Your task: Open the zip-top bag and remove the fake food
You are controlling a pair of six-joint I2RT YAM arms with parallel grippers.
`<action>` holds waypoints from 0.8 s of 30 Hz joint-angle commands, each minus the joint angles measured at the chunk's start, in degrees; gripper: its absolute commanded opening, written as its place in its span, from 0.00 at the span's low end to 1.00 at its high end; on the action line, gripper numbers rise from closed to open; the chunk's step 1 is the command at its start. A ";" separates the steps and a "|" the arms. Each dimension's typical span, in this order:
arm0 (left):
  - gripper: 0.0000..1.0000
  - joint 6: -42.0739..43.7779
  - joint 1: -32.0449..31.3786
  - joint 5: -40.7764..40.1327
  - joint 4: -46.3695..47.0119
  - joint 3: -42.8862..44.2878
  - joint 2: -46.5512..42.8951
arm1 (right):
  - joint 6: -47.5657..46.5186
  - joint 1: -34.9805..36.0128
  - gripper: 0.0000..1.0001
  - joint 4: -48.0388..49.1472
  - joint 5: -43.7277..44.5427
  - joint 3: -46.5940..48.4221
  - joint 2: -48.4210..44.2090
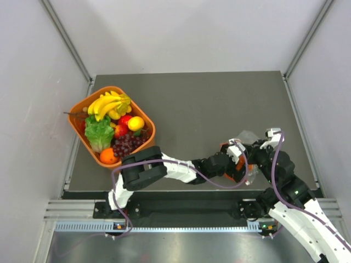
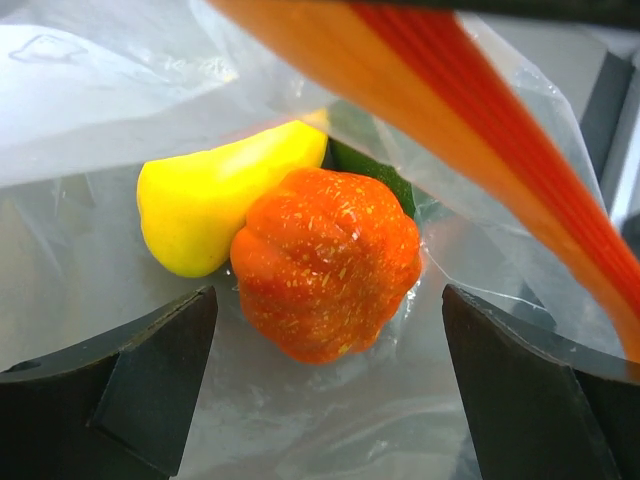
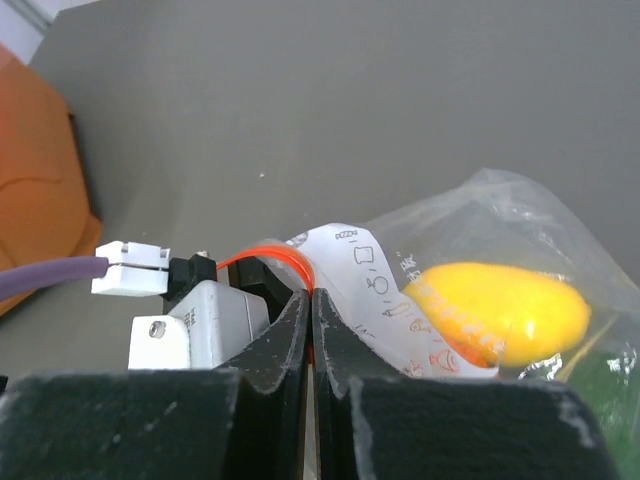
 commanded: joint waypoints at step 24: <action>0.88 1.07 5.58 -3.93 17.76 -17.98 -10.61 | 4.14 1.88 0.00 8.94 -11.06 0.80 8.48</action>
